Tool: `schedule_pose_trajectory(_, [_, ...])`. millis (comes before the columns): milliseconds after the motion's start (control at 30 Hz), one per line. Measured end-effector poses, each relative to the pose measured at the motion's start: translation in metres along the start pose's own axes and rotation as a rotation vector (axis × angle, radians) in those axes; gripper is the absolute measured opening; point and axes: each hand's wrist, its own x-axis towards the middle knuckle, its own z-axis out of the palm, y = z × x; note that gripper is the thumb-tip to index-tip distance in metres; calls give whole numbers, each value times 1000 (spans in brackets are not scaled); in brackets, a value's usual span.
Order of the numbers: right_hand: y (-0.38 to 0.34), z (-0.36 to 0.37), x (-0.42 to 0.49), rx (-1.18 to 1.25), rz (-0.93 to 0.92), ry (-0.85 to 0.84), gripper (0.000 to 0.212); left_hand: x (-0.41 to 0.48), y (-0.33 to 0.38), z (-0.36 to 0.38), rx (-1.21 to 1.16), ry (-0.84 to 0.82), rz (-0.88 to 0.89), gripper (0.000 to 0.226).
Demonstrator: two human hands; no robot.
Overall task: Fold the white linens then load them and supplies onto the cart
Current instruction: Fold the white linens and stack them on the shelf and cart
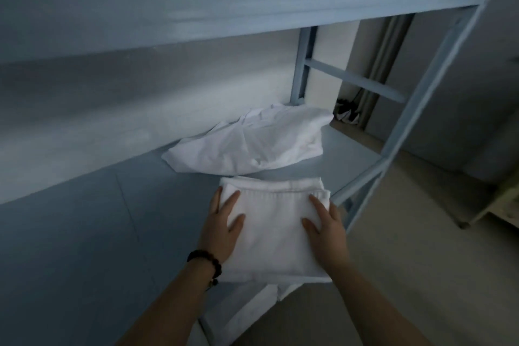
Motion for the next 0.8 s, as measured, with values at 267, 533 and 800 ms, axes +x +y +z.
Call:
schedule_pose_trajectory(267, [23,-47,-75,-49,231,211,53,-12,23,45,-63,-248,131,51])
schedule_pose_trajectory(533, [10,-66,-191,-112,401,433,53,-62,41,71,-102,-471,303,51])
schedule_pose_trajectory(800, [-15,-75,-326,-159,647,679,51,-147,71,89,-117,-746,454,51])
